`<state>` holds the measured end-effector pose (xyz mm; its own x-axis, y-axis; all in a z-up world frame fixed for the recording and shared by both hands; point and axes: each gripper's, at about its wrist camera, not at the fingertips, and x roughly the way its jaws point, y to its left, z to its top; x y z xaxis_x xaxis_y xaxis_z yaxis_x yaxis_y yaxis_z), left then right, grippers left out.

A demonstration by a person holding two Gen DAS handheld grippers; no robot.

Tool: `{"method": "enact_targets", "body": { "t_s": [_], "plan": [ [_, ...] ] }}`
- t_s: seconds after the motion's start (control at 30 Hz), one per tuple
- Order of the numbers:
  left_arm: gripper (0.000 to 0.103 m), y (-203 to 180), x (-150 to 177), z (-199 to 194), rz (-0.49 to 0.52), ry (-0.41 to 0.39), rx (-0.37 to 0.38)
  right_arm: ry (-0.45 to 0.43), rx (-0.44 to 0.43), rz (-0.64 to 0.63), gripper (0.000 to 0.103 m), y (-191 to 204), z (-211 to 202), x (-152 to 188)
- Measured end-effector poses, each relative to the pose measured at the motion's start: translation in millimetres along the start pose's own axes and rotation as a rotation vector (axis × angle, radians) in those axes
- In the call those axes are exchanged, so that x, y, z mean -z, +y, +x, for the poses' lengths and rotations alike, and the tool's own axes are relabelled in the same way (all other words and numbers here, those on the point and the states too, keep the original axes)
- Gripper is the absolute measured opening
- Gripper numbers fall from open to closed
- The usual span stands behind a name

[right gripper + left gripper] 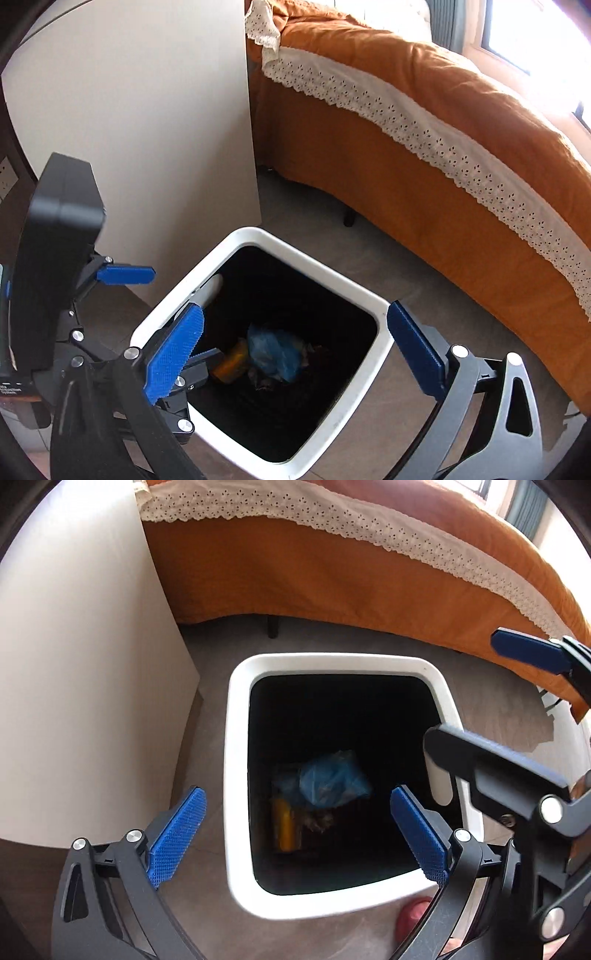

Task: Collect trash
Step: 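Open both grippers to drop the cup and blue bag into the bin, then move both grippers back to the remaining desk trash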

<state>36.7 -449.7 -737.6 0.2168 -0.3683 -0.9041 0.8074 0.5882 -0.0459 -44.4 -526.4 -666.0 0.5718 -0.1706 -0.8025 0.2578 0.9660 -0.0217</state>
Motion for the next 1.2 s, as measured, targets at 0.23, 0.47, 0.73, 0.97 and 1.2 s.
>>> {"method": "enact_targets", "body": {
  "t_s": [0.23, 0.47, 0.73, 0.97, 1.2],
  "plan": [
    [0.098, 3.8, -3.8, -41.2, -0.018, 0.000, 0.009, -0.017, 0.031, -0.006, 0.099, 1.6, -26.6, -12.7],
    [0.098, 0.8, -36.7, -124.4, -0.029, -0.048, -0.012, -0.070, 0.060, -0.030, 0.099, 8.5, -102.2, -56.3],
    [0.098, -11.6, -85.7, -264.8, -0.032, -0.166, -0.072, -0.227, 0.108, -0.035, 0.099, 23.8, -229.4, -136.4],
    [0.098, 15.0, -104.5, -403.7, -0.172, -0.279, -0.134, -0.393, 0.113, -0.078, 0.099, 49.8, -337.2, -201.5],
    [0.098, 74.2, -82.2, -519.9, -0.296, -0.373, -0.280, -0.536, 0.013, -0.211, 0.099, 117.5, -415.9, -255.1]
  ]
}}
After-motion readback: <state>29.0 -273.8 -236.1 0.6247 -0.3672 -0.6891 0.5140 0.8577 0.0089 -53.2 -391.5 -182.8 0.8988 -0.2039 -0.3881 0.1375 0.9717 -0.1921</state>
